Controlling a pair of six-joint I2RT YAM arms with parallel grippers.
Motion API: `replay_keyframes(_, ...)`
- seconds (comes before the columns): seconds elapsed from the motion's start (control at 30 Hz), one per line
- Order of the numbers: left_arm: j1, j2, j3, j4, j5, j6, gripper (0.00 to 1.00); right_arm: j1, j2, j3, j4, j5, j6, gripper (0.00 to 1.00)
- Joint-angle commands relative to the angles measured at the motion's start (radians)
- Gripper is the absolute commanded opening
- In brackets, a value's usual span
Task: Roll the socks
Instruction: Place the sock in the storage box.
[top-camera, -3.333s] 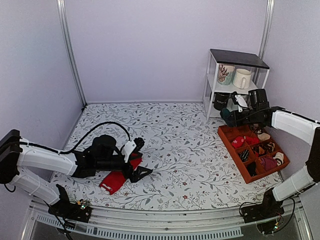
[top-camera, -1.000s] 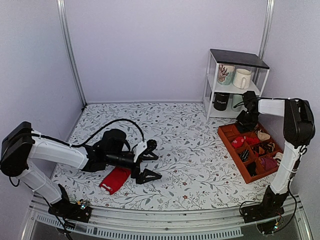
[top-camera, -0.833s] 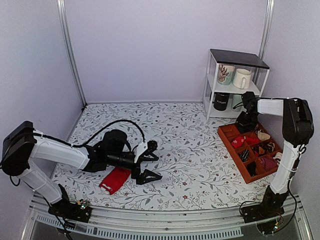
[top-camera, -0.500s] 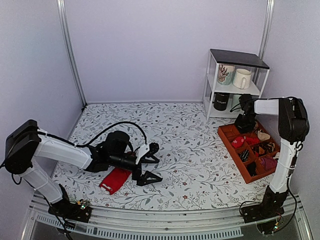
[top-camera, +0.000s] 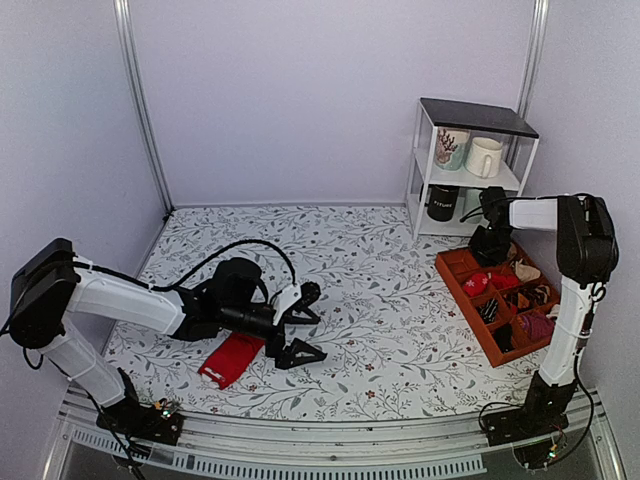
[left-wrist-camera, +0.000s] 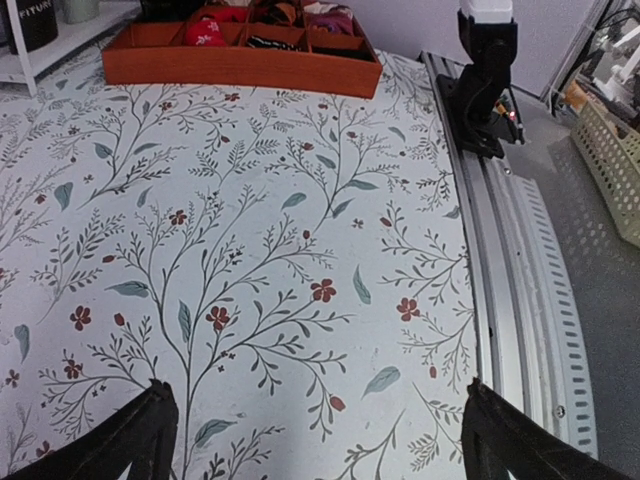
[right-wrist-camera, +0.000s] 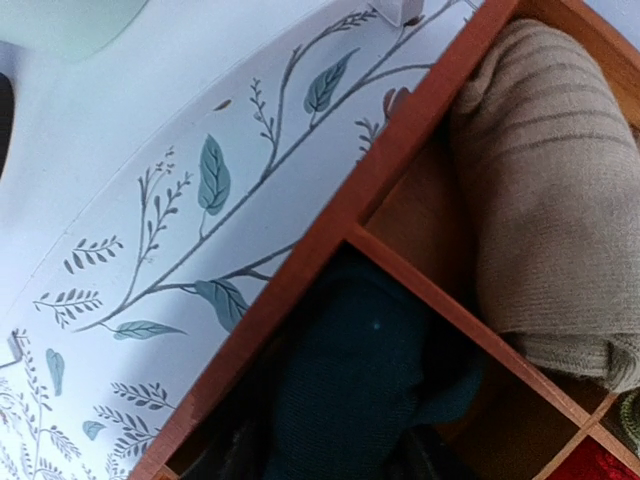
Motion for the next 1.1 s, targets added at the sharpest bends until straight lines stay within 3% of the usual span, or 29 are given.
replay_keyframes(0.0,0.013,-0.013,0.024,-0.031,-0.007,-0.005,0.99,0.004,0.006,-0.029,-0.051,-0.065,-0.021,0.46)
replay_keyframes(0.4,0.012,-0.013,0.041,-0.036,-0.027,0.002,0.99,0.003,-0.121,-0.011,-0.105,-0.071,-0.026,0.55)
replay_keyframes(0.7,0.011,-0.015,0.04,-0.037,-0.034,0.004,0.99,-0.002,-0.19,-0.004,-0.132,-0.059,-0.048,0.55)
replay_keyframes(0.73,0.012,-0.013,0.04,-0.036,-0.033,0.002,1.0,-0.003,-0.193,-0.006,-0.132,-0.056,-0.05,0.53)
replay_keyframes(0.8,0.012,-0.009,0.041,-0.035,-0.032,0.0,0.99,-0.005,-0.197,-0.011,-0.128,-0.044,-0.057,0.33)
replay_keyframes(0.87,0.012,-0.004,0.043,-0.034,-0.031,-0.002,1.0,-0.007,-0.197,-0.023,-0.111,-0.049,-0.07,0.21)
replay_keyframes(1.0,0.012,0.009,0.051,-0.034,-0.03,-0.005,1.0,-0.017,-0.165,-0.036,-0.081,-0.058,-0.091,0.03)
replay_keyframes(1.07,0.012,0.015,0.056,-0.036,-0.029,-0.005,0.99,-0.02,-0.149,-0.045,-0.061,-0.05,-0.099,0.0)
